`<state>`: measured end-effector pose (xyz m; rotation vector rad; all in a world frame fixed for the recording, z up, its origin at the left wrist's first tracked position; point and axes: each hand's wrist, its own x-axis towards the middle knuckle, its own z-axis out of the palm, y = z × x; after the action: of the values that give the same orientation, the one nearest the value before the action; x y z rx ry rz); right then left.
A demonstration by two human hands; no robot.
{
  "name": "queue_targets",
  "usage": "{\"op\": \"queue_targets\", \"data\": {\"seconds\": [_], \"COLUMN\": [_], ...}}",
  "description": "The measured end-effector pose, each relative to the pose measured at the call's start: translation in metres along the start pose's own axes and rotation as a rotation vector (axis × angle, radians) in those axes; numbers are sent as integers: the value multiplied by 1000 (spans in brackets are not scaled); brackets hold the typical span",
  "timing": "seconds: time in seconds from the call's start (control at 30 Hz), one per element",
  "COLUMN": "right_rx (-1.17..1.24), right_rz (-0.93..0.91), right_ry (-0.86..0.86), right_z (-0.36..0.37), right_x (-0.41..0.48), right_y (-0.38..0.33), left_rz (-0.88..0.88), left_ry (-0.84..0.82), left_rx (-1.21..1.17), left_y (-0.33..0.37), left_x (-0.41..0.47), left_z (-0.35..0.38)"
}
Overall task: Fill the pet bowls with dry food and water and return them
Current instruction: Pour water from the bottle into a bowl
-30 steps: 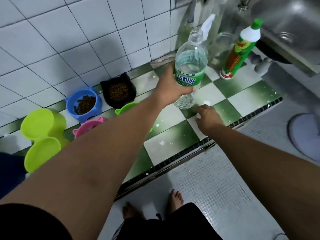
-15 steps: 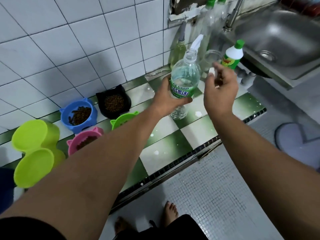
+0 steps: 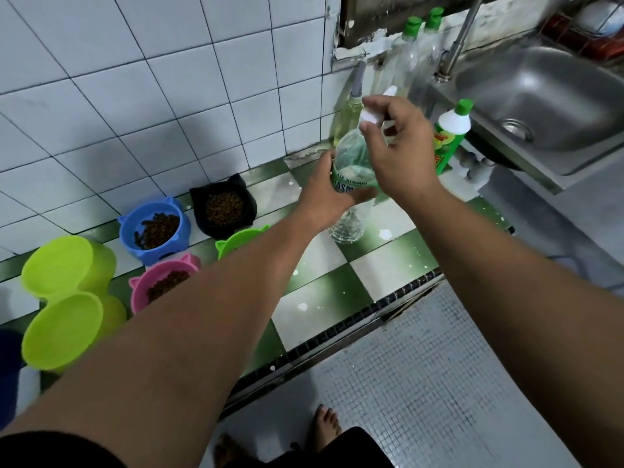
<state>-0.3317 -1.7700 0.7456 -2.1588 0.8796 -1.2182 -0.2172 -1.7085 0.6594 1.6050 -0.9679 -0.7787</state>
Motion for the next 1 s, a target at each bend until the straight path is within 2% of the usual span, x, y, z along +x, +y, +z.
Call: {"op": "queue_targets", "data": {"seconds": [0.13, 0.3, 0.47, 0.67, 0.83, 0.87, 0.93, 1.0], "right_rx": [76, 192, 273, 247, 124, 103, 73, 61], "right_rz": [94, 271, 268, 266, 275, 284, 296, 307], "right_ry": [-35, 8, -45, 56, 156, 173, 201, 219], "right_z": [-1, 2, 9, 19, 26, 27, 30, 32], "right_x": [4, 4, -8, -11, -8, -7, -7, -8], "right_y": [1, 0, -1, -4, -12, -13, -16, -19], "left_rz": [0, -17, -36, -41, -71, -74, -47, -36], "left_ry": [2, 16, 49, 70, 77, 85, 63, 37], "left_rx": [5, 13, -33, -79, -96, -55, 182, 227], "left_y": [1, 0, 1, 7, 10, 8, 12, 20], "left_x": [-1, -5, -7, -14, -17, -15, -17, -21], "left_z": [-1, 0, -3, 0, 0, 1, 0, -5]}}
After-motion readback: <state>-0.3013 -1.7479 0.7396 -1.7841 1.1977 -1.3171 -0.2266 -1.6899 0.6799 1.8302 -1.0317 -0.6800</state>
